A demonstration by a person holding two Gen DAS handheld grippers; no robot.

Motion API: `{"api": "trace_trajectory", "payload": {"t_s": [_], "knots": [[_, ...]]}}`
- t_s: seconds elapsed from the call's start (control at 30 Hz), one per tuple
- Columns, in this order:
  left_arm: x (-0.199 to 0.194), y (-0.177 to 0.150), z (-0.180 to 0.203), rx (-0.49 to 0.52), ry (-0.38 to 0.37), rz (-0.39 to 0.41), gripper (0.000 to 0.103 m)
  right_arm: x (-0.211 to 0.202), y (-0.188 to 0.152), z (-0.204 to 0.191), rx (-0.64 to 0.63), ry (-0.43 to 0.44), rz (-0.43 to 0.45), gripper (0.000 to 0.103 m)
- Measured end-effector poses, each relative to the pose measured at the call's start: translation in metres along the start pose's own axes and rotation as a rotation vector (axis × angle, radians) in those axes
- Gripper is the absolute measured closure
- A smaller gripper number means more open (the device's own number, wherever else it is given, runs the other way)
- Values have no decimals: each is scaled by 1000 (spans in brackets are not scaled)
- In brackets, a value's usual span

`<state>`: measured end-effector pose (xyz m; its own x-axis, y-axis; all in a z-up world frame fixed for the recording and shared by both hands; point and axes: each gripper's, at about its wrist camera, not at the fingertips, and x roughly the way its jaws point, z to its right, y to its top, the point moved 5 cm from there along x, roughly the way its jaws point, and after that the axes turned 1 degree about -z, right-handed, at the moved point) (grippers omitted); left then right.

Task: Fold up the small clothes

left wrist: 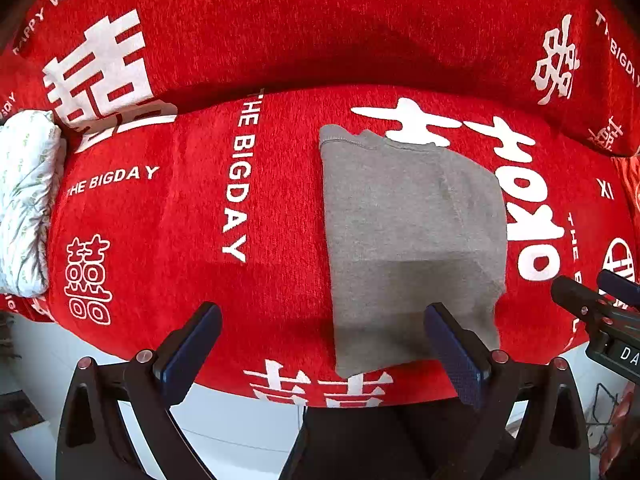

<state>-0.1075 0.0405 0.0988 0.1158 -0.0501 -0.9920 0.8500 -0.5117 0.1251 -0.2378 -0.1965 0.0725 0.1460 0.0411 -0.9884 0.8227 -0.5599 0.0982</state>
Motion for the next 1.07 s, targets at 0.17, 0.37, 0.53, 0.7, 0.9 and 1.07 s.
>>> {"api": "trace_trajectory", "payload": {"t_s": [0.17, 0.37, 0.53, 0.7, 0.9, 1.07], "knots": [[-2, 1, 0, 15, 15, 3, 2, 0, 0, 0, 2, 2, 0, 13], [-2, 1, 0, 12, 27, 4, 2, 0, 1, 0, 2, 1, -1, 13], [-1, 2, -2, 12, 38, 7, 2, 0, 0, 0, 2, 2, 0, 13], [-3, 2, -1, 17, 49, 22, 2, 1, 0, -1, 1, 2, -1, 13], [-4, 1, 1, 11, 23, 19, 2, 1, 0, -1, 1, 2, 0, 13], [-5, 1, 4, 33, 22, 25, 2, 1, 1, -3, 1, 0, -1, 13]]}}
